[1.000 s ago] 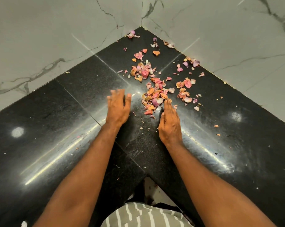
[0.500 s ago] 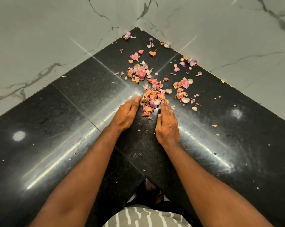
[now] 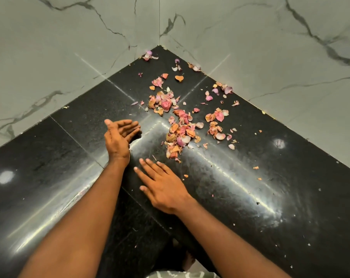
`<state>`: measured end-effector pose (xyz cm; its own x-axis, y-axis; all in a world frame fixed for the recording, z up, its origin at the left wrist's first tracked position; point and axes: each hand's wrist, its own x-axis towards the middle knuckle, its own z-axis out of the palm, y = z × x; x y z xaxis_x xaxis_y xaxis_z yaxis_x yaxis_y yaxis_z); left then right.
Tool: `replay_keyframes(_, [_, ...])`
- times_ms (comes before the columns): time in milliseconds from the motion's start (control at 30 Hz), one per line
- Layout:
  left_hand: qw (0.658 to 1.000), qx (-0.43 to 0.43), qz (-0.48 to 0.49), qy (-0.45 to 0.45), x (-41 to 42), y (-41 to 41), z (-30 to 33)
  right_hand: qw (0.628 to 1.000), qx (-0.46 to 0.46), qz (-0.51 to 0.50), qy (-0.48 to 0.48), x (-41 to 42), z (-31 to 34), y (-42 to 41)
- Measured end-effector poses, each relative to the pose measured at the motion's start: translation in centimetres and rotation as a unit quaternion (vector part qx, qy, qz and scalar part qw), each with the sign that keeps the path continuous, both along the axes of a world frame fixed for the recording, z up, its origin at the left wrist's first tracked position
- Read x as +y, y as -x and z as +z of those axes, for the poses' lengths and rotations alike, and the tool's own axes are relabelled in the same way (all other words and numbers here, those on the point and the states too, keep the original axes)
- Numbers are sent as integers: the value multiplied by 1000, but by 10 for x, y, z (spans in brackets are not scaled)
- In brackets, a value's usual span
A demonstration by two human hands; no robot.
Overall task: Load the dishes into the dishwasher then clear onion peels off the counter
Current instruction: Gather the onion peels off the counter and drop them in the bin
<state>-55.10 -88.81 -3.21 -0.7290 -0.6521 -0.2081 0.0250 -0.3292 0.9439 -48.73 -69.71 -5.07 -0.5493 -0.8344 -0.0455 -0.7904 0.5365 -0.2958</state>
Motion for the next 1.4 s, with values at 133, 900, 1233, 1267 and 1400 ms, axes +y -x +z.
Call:
replay_keyframes(133, [1000, 16, 5, 5, 0, 0, -4, 996, -13, -87, -33, 7, 6, 39])
replay_keyframes(900, [834, -169, -113, 513, 21, 11, -14, 897, -85, -424, 89, 84, 17, 208])
replay_keyframes(1233, [818, -185, -128, 530, 21, 12, -14, 853, -31, -423, 303, 82, 32, 161])
replay_keyframes(1267, [812, -190, -131, 536, 22, 12, -13, 838, -3, -478, 263, 95, 28, 164])
replay_keyframes(1400, [783, -210, -135, 569, 27, 11, -8, 843, -66, -534, 15, 115, 13, 163])
